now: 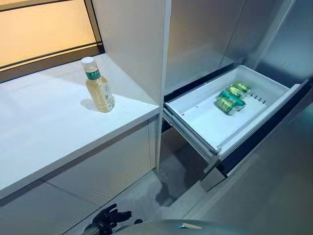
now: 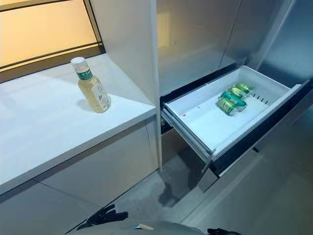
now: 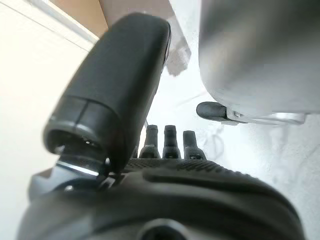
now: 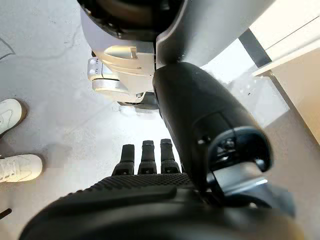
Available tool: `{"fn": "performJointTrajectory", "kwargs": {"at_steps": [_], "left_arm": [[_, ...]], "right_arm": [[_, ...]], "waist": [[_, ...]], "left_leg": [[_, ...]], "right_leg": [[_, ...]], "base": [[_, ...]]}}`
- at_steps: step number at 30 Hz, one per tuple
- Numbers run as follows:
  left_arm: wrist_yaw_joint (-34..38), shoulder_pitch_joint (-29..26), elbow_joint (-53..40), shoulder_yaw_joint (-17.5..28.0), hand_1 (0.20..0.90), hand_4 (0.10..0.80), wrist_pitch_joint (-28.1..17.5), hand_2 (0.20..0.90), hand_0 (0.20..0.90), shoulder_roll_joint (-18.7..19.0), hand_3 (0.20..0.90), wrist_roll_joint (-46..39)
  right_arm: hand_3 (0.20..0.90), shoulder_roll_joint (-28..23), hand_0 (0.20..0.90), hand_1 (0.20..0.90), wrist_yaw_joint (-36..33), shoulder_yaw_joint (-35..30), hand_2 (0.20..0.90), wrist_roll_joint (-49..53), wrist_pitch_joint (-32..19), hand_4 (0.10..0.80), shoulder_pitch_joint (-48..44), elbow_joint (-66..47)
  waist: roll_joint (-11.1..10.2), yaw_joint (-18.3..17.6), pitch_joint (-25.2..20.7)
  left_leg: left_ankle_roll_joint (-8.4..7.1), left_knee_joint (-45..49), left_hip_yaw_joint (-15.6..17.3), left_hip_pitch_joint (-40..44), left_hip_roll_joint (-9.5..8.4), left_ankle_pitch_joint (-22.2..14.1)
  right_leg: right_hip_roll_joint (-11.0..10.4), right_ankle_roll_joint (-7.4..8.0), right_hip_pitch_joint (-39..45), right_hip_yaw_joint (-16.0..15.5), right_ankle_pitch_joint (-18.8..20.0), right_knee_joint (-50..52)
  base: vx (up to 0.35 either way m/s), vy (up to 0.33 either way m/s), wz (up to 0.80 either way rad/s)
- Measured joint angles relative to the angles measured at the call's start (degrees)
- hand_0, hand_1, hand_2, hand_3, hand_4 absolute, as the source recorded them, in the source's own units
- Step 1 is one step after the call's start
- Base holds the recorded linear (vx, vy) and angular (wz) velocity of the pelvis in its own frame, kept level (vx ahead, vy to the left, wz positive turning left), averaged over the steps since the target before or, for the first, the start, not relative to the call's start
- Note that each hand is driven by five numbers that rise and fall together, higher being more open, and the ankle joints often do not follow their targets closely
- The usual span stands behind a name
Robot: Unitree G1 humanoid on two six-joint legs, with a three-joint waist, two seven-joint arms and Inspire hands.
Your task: Put drinks into fridge and close the fridge
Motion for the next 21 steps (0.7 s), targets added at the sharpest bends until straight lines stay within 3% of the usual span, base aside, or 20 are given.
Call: {"fn": "performJointTrajectory", "kwargs": {"at_steps": [9,15,19,21], "left_arm": [[-0.47,0.01,0.02,-0.01,0.9,0.8,-0.62,0.9,0.9,0.0,0.9,-0.02],[-2.82,-0.1,-0.72,-1.21,0.9,0.8,-4.31,0.9,0.9,0.04,0.9,0.24],[-3.12,-0.18,-1.96,-2.94,0.9,0.8,-5.01,0.9,0.9,0.41,0.9,5.86],[-3.04,-0.9,-2.25,-5.97,0.9,0.8,-6.37,0.9,0.9,1.28,0.9,11.02]], "right_arm": [[0.9,0.02,0.9,0.9,-0.02,0.0,0.9,0.02,0.02,0.8,0.02,0.01],[0.9,0.03,0.9,0.9,-0.03,0.02,0.9,0.16,0.09,0.8,0.06,-0.01],[0.9,0.02,0.9,0.9,-0.03,0.05,0.9,0.35,0.17,0.8,0.08,-0.09],[0.9,0.0,0.9,0.9,-0.03,0.08,0.9,0.4,0.36,0.8,0.07,-0.11]], "waist": [[-0.08,0.02,-0.08],[-0.11,0.05,-0.13],[-0.12,-0.01,-0.18],[-0.11,-0.04,-0.19]], "left_leg": [[0.0,0.01,-0.05,0.03,0.0,0.01],[0.01,0.0,-0.06,0.03,0.0,0.02],[0.01,0.0,-0.07,0.02,0.0,0.02],[0.01,-0.01,-0.06,0.02,0.01,0.03]], "right_leg": [[0.0,0.0,0.07,-0.06,0.0,0.0],[-0.01,0.0,0.08,-0.1,0.0,0.0],[0.0,0.0,0.07,-0.09,0.0,0.0],[0.0,0.0,0.05,-0.08,0.0,0.02]], "base": [[0.0,0.0,0.0],[0.0,0.0,0.0],[0.0,0.0,0.0],[0.0,0.0,0.0]]}}
